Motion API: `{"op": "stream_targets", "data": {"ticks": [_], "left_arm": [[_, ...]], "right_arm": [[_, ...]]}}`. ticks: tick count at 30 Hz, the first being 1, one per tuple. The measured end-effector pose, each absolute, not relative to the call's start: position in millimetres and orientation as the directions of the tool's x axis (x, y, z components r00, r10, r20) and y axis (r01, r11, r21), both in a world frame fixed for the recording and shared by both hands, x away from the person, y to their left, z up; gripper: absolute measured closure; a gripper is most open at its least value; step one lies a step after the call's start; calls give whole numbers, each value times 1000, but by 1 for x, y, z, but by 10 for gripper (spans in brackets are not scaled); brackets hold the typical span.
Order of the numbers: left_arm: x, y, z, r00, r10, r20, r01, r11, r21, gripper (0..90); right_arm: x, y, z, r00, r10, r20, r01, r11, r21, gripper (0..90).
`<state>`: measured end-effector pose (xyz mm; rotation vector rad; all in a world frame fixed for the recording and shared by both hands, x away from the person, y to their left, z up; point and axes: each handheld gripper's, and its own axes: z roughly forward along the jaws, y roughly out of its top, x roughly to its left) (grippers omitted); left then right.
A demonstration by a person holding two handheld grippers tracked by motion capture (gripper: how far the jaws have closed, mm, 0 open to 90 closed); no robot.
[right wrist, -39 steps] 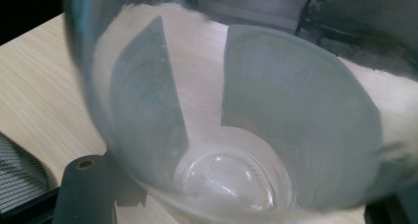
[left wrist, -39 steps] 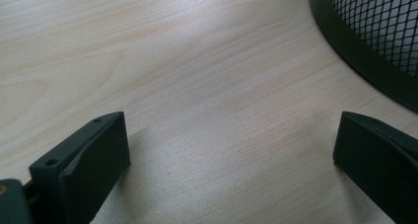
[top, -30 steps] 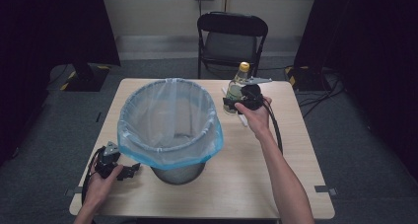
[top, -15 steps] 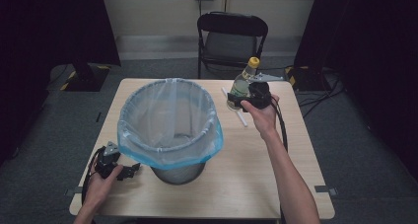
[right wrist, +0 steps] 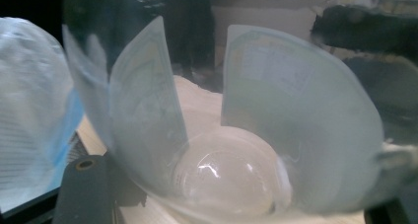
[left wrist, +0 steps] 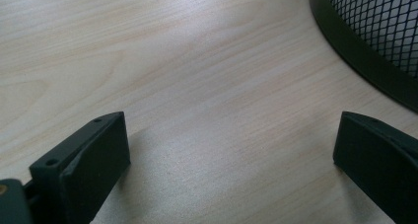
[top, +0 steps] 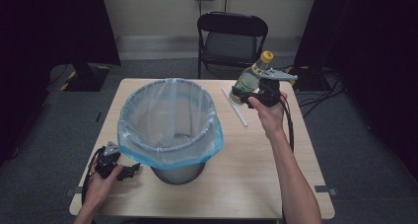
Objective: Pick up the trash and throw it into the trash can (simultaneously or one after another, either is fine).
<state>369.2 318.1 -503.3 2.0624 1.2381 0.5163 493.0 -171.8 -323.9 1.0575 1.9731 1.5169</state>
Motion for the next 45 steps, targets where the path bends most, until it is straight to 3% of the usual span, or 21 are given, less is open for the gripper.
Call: {"op": "stream_targets", "data": {"ticks": [45], "left_arm": [[369,318,-503,472,882,-4,618,-327,715,2]], "right_arm": [[457,-145,-245,-752,649,111,92,-63,994,280]]}}
